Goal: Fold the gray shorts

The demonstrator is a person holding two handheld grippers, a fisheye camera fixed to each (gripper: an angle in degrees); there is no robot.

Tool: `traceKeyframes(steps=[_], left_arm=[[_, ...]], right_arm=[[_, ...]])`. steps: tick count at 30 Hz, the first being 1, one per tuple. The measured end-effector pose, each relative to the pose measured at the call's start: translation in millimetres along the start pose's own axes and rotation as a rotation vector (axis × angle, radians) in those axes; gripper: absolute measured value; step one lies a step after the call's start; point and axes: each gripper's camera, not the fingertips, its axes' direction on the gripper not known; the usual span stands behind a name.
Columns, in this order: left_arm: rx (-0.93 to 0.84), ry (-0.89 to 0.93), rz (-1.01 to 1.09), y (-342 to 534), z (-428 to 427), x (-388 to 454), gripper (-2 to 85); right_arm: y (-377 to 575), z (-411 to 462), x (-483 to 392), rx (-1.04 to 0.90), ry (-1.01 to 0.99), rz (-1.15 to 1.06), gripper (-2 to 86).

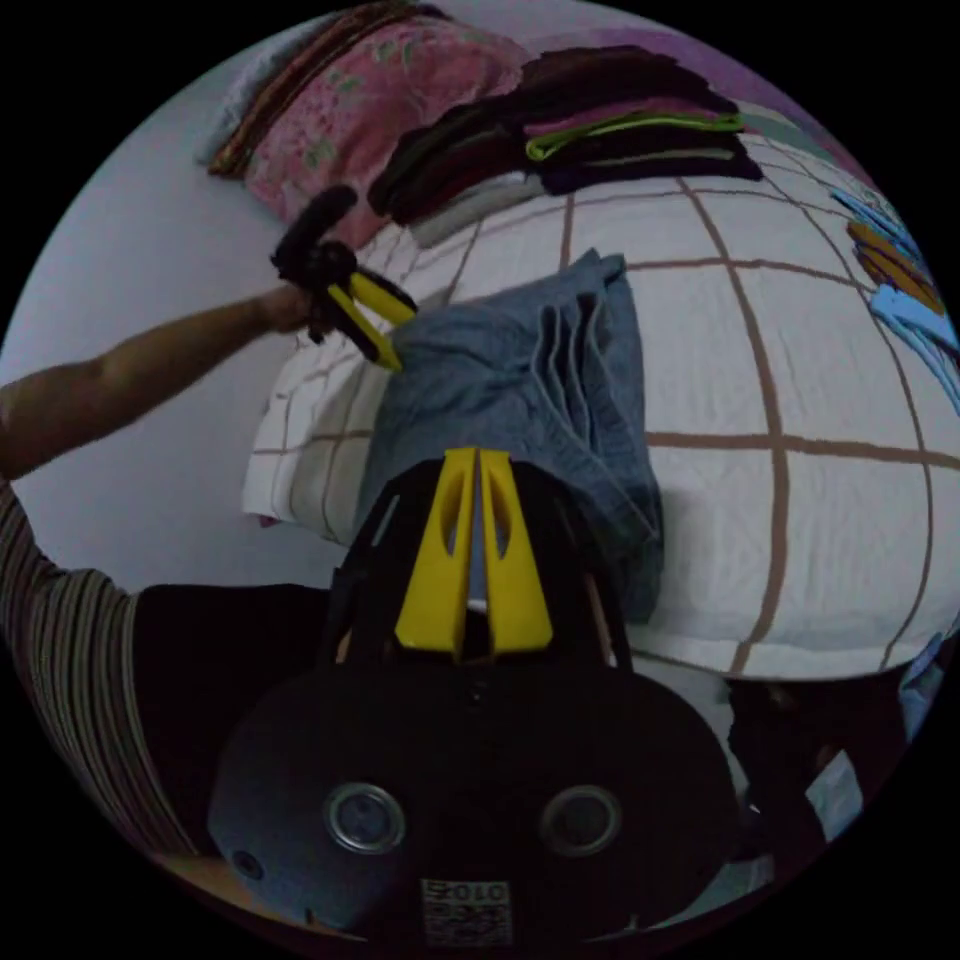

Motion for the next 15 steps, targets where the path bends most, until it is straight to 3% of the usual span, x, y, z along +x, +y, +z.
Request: traceKeyframes(steps=[5, 8, 13, 15], left_arm=[[-0.086, -0.017, 0.07, -13.1, 8.8, -0.2, 13.9], [-0.131, -0.016, 0.099, -18.5, 12.3, 2.7, 13.1], [-0.219, -0.08, 0.08, -8.6, 11.2, -5.8, 11.5], [-0.218, -0.065, 0.026, -3.6, 12.0, -15.3, 11.5]], right_arm=[[-18.3, 22.5, -12.0, 0.037, 0.077, -0.048, 3.1], [-29.9, 56.0, -15.0, -0.105, 0.108, -0.064, 3.1], [-23.6, 67.6, 8.3, -0.081, 0.283, 0.118, 3.6], [-14.5, 79.9, 19.6, -0.153, 0.334, 0.162, 4.6]])
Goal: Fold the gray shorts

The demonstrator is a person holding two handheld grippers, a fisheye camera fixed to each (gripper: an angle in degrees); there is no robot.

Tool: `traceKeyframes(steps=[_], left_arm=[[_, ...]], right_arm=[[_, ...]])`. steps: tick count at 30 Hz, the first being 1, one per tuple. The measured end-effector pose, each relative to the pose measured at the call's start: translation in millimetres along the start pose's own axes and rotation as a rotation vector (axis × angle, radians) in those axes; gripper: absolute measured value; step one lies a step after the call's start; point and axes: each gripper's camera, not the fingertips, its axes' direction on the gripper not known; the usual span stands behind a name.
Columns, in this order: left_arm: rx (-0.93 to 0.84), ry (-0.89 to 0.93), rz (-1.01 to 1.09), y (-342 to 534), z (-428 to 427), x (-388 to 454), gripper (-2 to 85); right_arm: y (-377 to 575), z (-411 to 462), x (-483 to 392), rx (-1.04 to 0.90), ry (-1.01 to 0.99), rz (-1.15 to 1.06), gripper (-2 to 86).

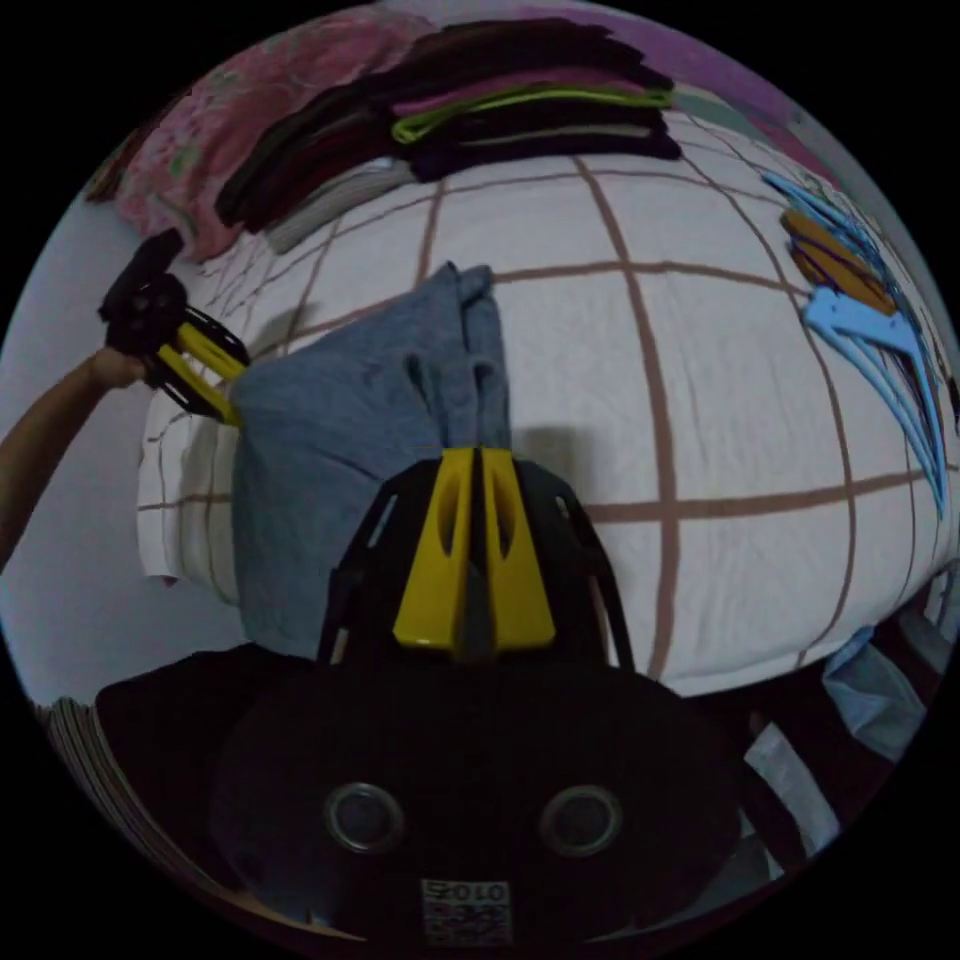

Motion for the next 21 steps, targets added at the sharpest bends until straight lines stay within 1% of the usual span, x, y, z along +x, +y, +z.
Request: traceKeyframes(steps=[2, 4, 6, 7, 9, 12, 14, 15, 16, 19, 21], left_arm=[[0.031, 0.031, -0.052, 5.9, 2.4, -7.2, 11.4], [0.089, 0.084, -0.09, 17.4, 5.4, -11.6, 11.4], [0.132, 0.091, -0.089, 29.0, 4.4, -10.5, 11.8], [0.163, 0.082, -0.089, 38.8, 1.8, -9.4, 12.1], [0.204, 0.07, -0.103, 56.1, -2.9, -9.1, 12.7], [0.263, 0.049, -0.174, 90.2, -9.6, -10.4, 13.7], [0.337, 0.018, -0.254, 115.3, -13.8, -7.4, 14.1], [0.417, 0.022, -0.306, 132.9, -14.5, -2.7, 14.3], [0.497, 0.04, -0.359, 149.3, -11.4, 3.7, 14.4], [0.641, 0.084, -0.502, 184.5, 11.8, 26.3, 14.6], [0.71, 0.151, -0.595, 202.5, 33.1, 39.8, 14.7]], right_arm=[[8.7, 5.7, 2.0, 0.006, -0.009, 0.039, 5.1], [22.8, 3.7, 0.5, 0.075, -0.058, 0.078, 5.3], [49.8, -0.1, -9.9, 0.177, -0.105, 0.096, 5.8], [57.5, 0.2, -13.9, 0.196, -0.124, 0.087, 6.1], [87.9, 8.4, -37.5, 0.234, -0.164, 0.002, 7.7], [117.3, 28.2, -73.7, 0.219, -0.237, -0.142, 9.6], [128.7, 41.1, -96.9, 0.203, -0.257, -0.228, 10.5], [133.8, 49.1, -112.8, 0.201, -0.254, -0.29, 11.1], [135.6, 53.2, -120.7, 0.2, -0.249, -0.321, 11.5], [138.1, 78.8, -156.2, 0.156, -0.181, -0.456, 12.9], [138.1, 107.0, -177.4, 0.07, -0.064, -0.545, 13.3]])
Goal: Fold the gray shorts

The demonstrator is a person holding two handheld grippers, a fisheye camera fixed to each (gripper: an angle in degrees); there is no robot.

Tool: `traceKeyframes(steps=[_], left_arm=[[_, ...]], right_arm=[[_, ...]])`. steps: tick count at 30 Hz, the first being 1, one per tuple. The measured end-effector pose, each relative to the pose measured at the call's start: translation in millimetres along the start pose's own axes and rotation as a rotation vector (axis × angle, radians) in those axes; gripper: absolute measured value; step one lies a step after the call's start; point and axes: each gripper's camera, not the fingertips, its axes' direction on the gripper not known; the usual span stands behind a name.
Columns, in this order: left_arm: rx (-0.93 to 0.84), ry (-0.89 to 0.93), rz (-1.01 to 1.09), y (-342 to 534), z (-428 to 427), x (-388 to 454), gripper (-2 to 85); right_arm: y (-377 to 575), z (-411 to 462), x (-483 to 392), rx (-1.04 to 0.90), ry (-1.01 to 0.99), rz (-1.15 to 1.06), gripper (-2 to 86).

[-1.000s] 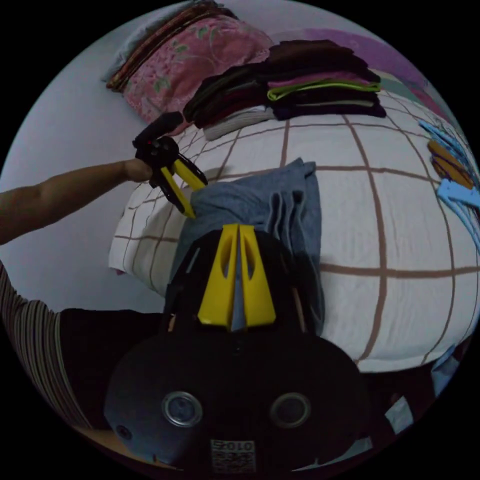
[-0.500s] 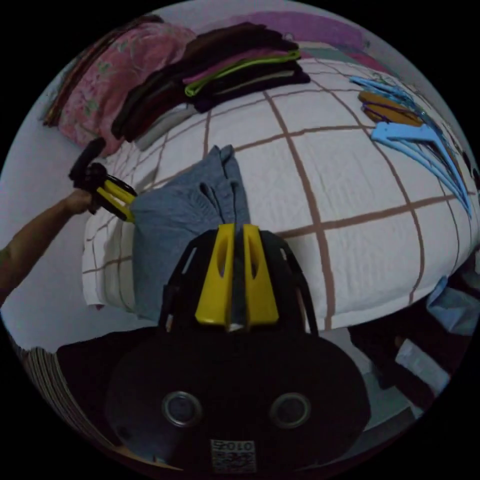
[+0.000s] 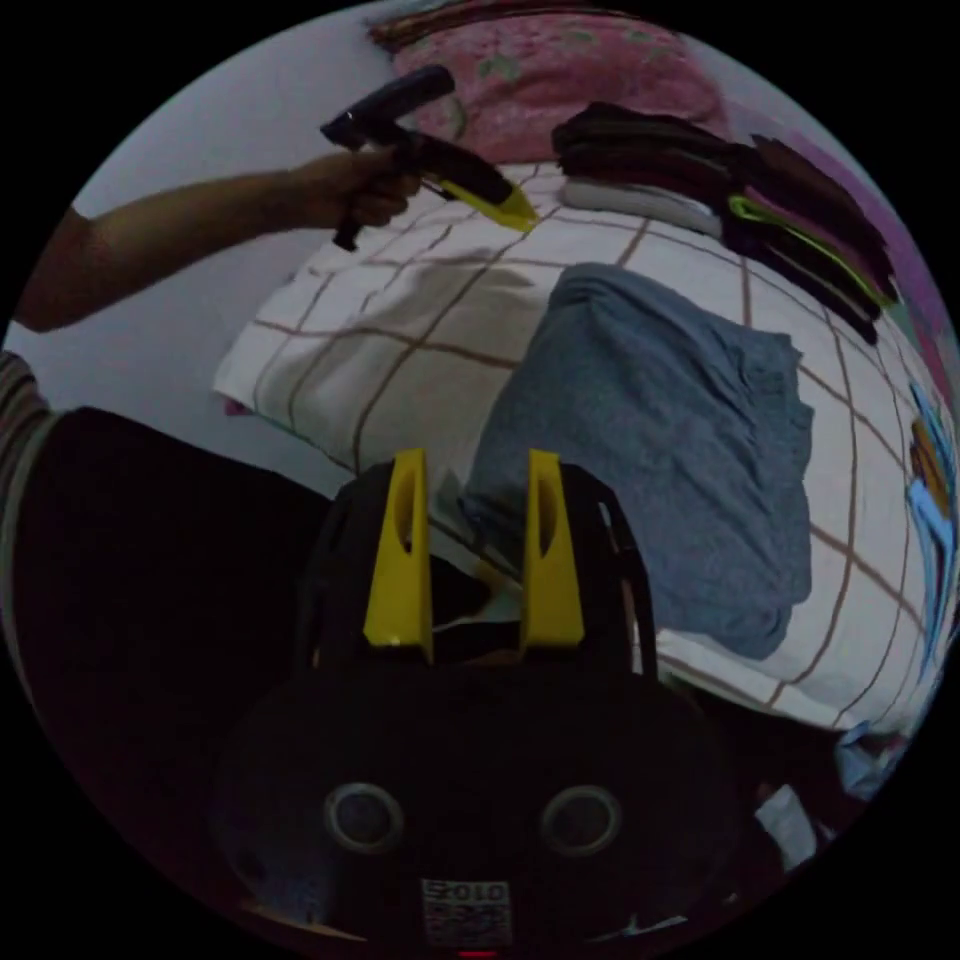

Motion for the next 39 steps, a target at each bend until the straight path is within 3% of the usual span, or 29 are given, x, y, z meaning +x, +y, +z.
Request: traceKeyframes(steps=[7, 10, 15, 21, 29, 31, 35, 39], left_arm=[[-0.029, 0.093, -0.201, 88.3, 38.7, -2.3, 15.8], [-0.03, 0.19, -0.248, 100.8, 51.8, -10.6, 16.2], [-0.042, 0.321, -0.312, 108.2, 70.4, -27.0, 17.1], [-0.027, 0.475, -0.438, 112.3, 85.2, -49.6, 17.7], [-0.164, 0.488, -0.448, 106.8, 108.3, -50.7, 13.9], [-0.125, 0.441, -0.437, 106.6, 103.9, -46.7, 11.4], [-0.099, 0.392, -0.428, 110.5, 95.2, -43.6, 8.5], [-0.036, 0.541, -0.511, 125.1, 91.1, -58.0, 6.8]], right_arm=[[10.5, 63.3, -6.7, -0.152, 0.163, -0.084, 10.4], [17.6, 68.9, 5.5, -0.156, 0.094, -0.048, 7.9], [44.5, 56.8, 49.9, -0.015, -0.189, 0.112, 6.0], [71.1, 56.5, 71.3, 0.045, -0.18, 0.097, 5.7], [107.1, 60.8, 105.1, 0.067, -0.136, 0.119, 6.5], [121.5, 57.6, 121.7, 0.063, -0.194, 0.207, 7.5], [181.8, 43.5, 161.7, 0.245, -0.476, 0.536, 12.8], [230.5, 67.0, 193.4, 0.249, -0.828, 0.756, 17.4]])
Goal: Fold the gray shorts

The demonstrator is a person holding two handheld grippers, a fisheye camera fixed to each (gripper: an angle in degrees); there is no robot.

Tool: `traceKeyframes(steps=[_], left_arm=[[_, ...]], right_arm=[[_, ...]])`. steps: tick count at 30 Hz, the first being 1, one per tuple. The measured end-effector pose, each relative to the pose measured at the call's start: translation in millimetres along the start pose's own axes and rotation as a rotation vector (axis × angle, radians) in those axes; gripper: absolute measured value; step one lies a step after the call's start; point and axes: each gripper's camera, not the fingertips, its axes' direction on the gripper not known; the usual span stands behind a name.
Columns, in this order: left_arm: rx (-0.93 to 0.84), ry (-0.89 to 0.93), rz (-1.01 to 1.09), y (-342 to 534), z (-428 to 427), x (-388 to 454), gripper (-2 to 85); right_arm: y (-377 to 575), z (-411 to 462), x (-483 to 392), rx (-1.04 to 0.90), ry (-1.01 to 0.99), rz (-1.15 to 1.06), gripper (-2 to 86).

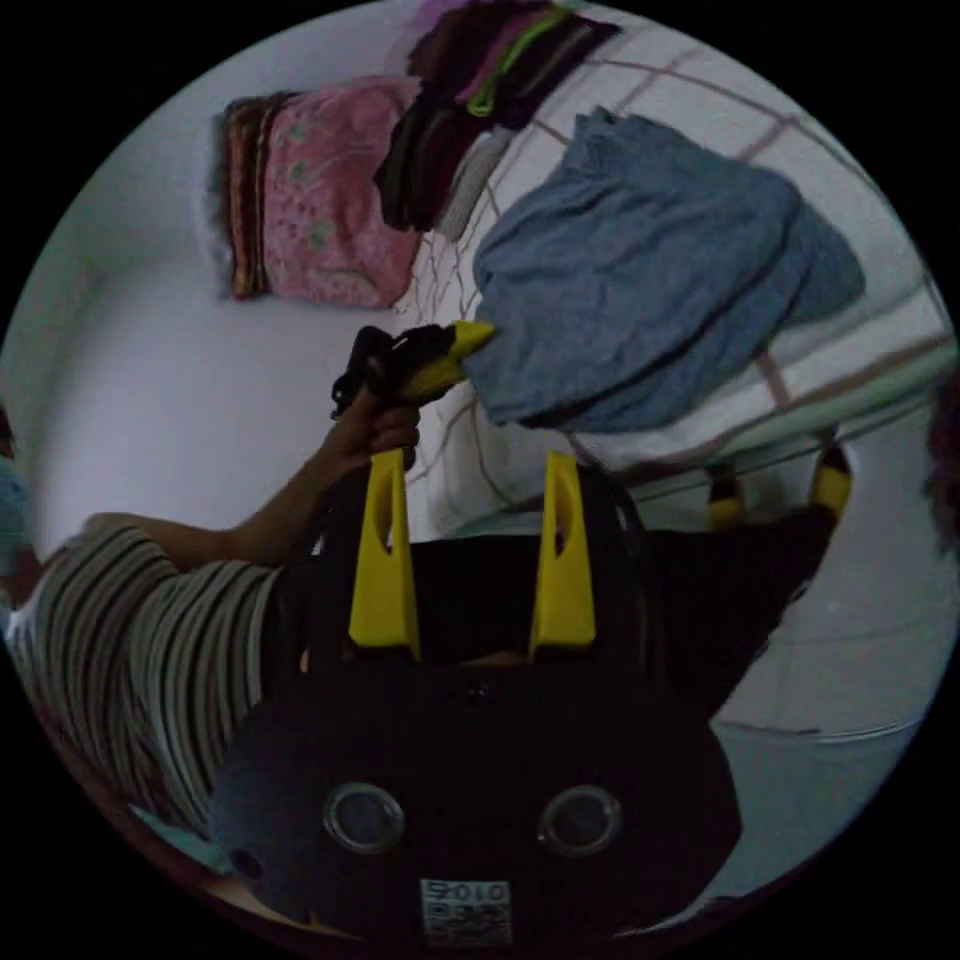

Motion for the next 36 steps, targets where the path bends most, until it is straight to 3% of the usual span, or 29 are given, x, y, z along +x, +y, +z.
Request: traceKeyframes(steps=[3, 12, 27, 32, 36], left_arm=[[0.012, 0.048, -0.025, 3.1, -6.9, -5.6, 5.9], [0.086, 0.271, -0.144, 13.7, -15.6, -17.3, 4.8], [0.149, 0.407, -0.191, 29.1, -20.9, -18.8, 4.7], [0.158, 0.42, -0.183, 34.0, -21.8, -19.6, 5.0], [0.167, 0.419, -0.163, 38.0, -26.1, -22.2, 5.5]], right_arm=[[-3.7, -9.3, 30.3, 0.027, -0.195, 0.078, 19.4], [-17.3, -31.8, 85.0, 0.235, -0.525, 0.108, 22.7], [-31.4, -86.8, 89.4, 0.504, -0.591, 0.055, 21.9], [-32.3, -98.7, 71.4, 0.538, -0.615, 0.065, 14.3], [-33.7, -113.1, 41.8, 0.466, -0.499, 0.106, 8.1]])
